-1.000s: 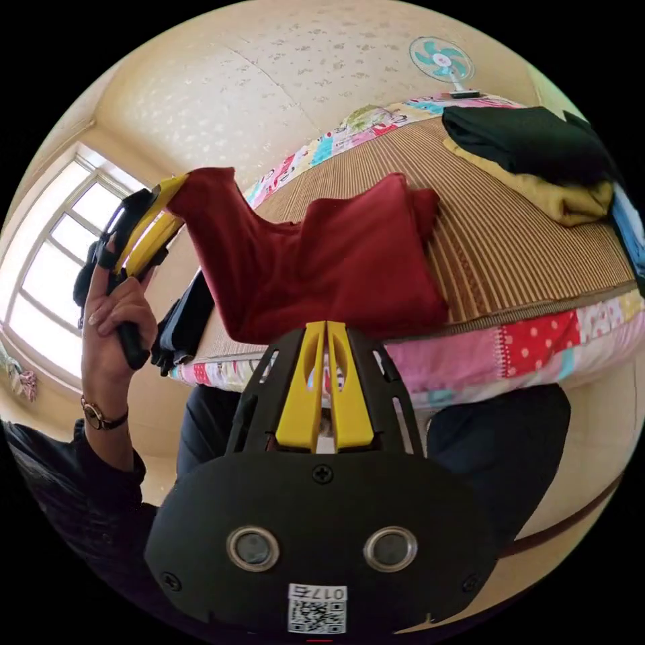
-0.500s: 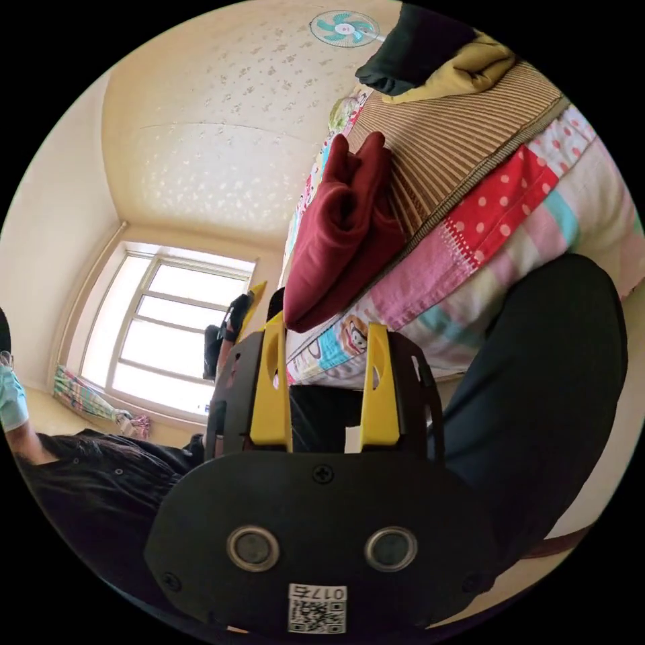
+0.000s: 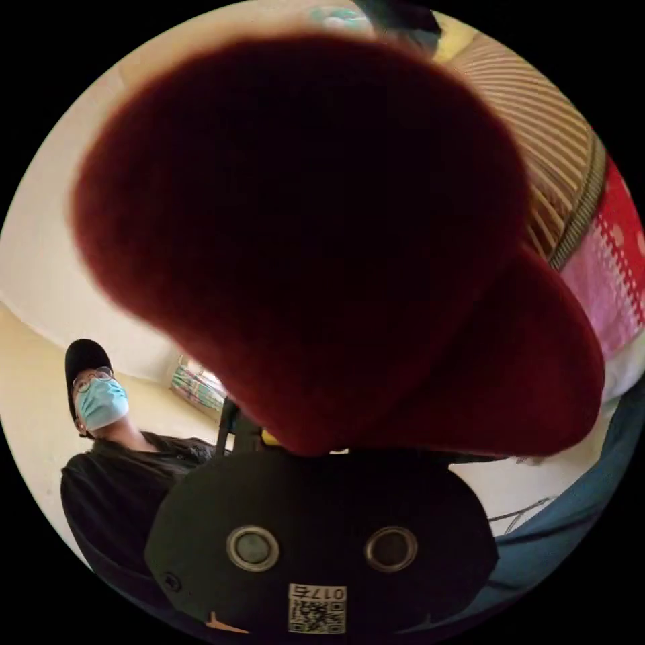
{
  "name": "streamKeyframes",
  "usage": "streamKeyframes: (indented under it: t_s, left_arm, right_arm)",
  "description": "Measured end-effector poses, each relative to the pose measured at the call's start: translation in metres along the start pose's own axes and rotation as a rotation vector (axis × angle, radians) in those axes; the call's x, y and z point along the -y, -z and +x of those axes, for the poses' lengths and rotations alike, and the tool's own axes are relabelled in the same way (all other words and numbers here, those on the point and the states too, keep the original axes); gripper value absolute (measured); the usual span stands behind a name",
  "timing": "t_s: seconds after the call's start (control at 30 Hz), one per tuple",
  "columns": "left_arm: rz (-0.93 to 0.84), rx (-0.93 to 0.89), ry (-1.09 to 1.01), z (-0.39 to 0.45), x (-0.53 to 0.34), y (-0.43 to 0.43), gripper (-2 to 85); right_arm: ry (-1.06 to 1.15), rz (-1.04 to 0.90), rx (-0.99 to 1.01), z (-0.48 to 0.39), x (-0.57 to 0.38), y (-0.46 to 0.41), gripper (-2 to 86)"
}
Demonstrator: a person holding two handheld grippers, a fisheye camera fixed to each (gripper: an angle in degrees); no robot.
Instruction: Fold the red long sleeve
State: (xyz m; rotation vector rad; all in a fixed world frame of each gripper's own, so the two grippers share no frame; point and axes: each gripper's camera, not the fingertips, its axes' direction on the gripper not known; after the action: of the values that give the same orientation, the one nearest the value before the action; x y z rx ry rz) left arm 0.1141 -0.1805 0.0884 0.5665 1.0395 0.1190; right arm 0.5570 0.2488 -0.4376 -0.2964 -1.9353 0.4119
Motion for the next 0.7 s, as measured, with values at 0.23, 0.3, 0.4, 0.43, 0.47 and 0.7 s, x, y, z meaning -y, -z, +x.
streamKeyframes:
  t_s: [0.23, 0.3, 0.4, 0.43, 0.47, 0.7]
  left_arm:
    - [0.071, 0.161, -0.085, 0.018, -0.034, 0.042, 6.7]
    - [0.089, 0.117, -0.022, 0.002, -0.041, 0.045, 7.1]
    - [0.148, 0.072, 0.067, -0.021, -0.054, 0.048, 8.1]
    - [0.173, 0.069, 0.092, -0.028, -0.059, 0.049, 8.6]
    - [0.184, 0.069, 0.101, -0.031, -0.061, 0.049, 8.7]
    - [0.244, 0.199, 0.213, -0.057, -0.072, 0.062, 11.3]
  right_arm:
    - [0.436, 0.134, 0.036, -0.172, 0.136, 0.090, 17.1]
    - [0.575, 0.187, -0.117, -0.244, 0.179, 0.130, 16.2]
    - [0.619, 0.298, -0.317, -0.290, 0.222, 0.191, 14.9]
    - [0.607, 0.329, -0.357, -0.292, 0.228, 0.205, 14.6]
    - [0.566, 0.392, -0.444, -0.288, 0.239, 0.234, 14.0]
    - [0.072, 0.691, -0.628, -0.137, 0.132, 0.360, 10.1]
